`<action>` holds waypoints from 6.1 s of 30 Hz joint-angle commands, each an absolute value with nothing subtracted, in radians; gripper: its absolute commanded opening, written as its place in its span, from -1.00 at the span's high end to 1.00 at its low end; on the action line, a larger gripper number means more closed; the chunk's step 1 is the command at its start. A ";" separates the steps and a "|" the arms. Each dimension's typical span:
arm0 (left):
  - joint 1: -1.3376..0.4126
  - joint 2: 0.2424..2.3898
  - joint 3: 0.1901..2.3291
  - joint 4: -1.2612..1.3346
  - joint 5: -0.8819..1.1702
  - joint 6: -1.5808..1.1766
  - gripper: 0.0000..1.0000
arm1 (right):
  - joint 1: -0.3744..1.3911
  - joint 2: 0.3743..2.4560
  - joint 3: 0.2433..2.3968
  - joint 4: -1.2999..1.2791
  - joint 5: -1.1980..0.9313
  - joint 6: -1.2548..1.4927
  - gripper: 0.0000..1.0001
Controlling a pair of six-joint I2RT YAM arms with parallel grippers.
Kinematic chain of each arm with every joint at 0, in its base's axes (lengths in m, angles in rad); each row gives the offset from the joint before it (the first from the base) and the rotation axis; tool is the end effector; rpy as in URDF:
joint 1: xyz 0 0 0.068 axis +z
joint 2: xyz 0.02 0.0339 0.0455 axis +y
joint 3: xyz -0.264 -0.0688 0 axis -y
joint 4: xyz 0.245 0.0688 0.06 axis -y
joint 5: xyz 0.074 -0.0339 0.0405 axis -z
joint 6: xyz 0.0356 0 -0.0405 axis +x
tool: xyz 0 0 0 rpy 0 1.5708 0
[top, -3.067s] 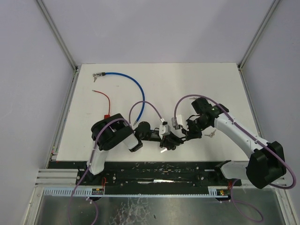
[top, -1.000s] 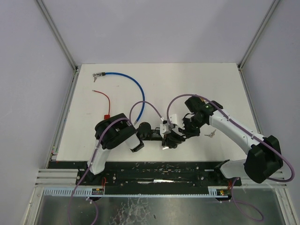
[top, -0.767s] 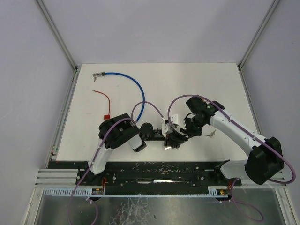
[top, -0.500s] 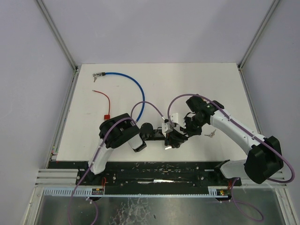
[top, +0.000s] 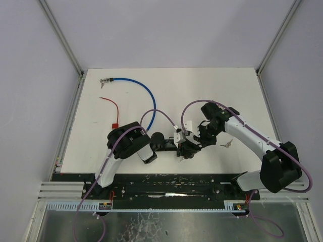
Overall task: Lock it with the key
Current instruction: Lock the lock, then place the lock at the center of the board, then pick up the lock from the center of the board.
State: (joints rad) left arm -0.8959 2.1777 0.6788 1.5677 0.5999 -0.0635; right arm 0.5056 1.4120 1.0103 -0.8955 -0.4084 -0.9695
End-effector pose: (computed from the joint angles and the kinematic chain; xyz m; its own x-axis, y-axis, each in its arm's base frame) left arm 0.2037 -0.2867 0.0974 -0.0204 -0.0584 -0.9981 0.9971 0.0724 -0.0246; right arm 0.2172 0.1364 0.2309 -0.0326 -0.8830 -0.4682 -0.9992 0.0403 -0.0065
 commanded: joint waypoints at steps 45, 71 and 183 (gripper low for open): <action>-0.890 2.297 0.626 1.617 0.622 0.106 1.00 | 0.721 1.530 0.848 -0.411 -0.775 -0.818 1.00; -0.844 2.048 0.506 1.615 0.480 -0.086 -0.10 | 0.505 1.342 0.897 -0.505 -0.897 -0.892 1.00; -0.508 1.036 0.345 0.434 -0.101 -0.508 -0.73 | -0.316 1.015 0.878 0.104 -1.204 0.189 -0.99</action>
